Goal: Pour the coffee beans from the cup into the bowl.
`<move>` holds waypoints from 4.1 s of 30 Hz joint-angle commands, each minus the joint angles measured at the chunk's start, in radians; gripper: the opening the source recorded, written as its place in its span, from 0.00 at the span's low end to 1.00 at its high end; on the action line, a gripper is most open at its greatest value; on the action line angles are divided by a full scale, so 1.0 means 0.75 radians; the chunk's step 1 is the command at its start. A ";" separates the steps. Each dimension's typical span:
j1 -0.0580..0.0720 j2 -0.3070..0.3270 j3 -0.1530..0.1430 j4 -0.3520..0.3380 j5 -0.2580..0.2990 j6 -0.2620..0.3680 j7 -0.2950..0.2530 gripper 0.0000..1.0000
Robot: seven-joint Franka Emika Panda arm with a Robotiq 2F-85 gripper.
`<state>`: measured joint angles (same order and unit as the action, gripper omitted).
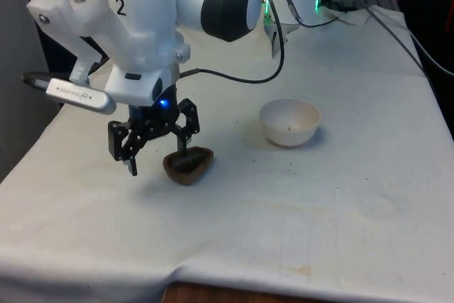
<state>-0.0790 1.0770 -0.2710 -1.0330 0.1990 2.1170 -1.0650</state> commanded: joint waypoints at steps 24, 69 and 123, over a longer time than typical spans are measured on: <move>0.013 0.036 0.005 0.027 0.000 -0.009 -0.075 1.00; -0.001 0.057 0.005 0.069 0.064 -0.099 -0.191 1.00; -0.011 0.057 -0.001 0.075 0.071 -0.075 -0.207 0.00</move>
<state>-0.0870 1.1180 -0.2720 -0.9790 0.2520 2.0630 -1.2210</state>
